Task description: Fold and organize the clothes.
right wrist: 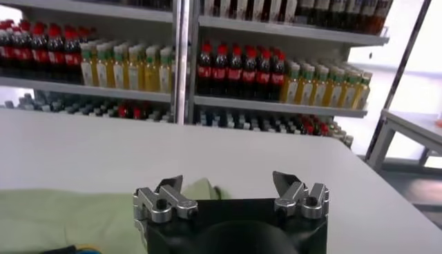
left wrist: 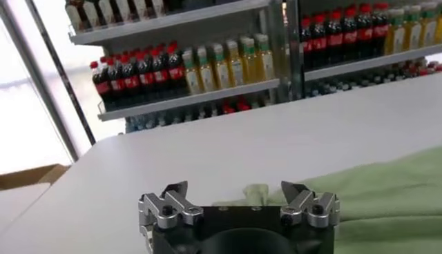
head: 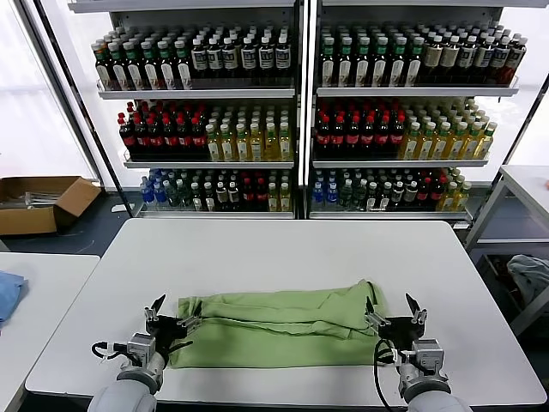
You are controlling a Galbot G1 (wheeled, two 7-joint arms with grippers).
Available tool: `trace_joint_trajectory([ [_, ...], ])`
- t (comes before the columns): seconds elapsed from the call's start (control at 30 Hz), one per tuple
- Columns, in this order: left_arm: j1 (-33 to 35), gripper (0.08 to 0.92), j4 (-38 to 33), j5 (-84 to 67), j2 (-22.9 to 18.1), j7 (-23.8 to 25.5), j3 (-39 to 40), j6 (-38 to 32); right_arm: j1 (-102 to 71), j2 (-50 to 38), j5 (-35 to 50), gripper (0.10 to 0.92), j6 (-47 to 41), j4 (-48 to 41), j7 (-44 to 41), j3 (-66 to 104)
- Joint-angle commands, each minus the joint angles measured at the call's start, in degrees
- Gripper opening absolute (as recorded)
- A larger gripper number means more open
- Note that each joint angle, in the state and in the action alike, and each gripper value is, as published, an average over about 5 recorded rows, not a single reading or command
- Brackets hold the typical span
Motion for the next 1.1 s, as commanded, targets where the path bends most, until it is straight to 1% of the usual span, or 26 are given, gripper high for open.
trace_joint_trajectory([
  [0.03, 0.12, 0.823, 2.18, -7.20, -2.02, -1.98, -0.83, 1.93, -0.45, -0.73, 1.27, 0.823, 0.20, 3.64, -0.08, 0.87],
  [0.33, 0.70, 0.823, 4.79, -7.41, -2.18, -2.01, -1.06, 2.01, -0.64, -0.78, 0.87, 0.823, 0.37, 3.46, -0.24, -0.33],
  [0.43, 0.74, 0.807, 5.18, -7.45, -2.07, -1.76, -1.02, 2.11, -0.70, -0.69, 0.65, 0.823, 0.52, 3.43, -0.29, -0.72],
  [0.53, 1.03, 0.745, 5.25, -7.45, -2.03, -1.33, -0.94, 2.25, -0.51, -0.65, 0.64, 0.823, 0.44, 3.56, -0.36, -0.77],
  [0.97, 1.54, 0.366, 5.94, -7.84, -1.88, 0.62, -1.57, 1.69, 1.05, -1.04, 1.54, 0.823, -0.31, 3.99, -0.37, 0.83],
  [1.1, 0.67, 0.253, 5.70, -8.63, 0.01, 1.13, -4.48, 1.03, 1.33, -1.31, 1.82, 0.823, -0.32, 3.78, -0.14, 1.14],
])
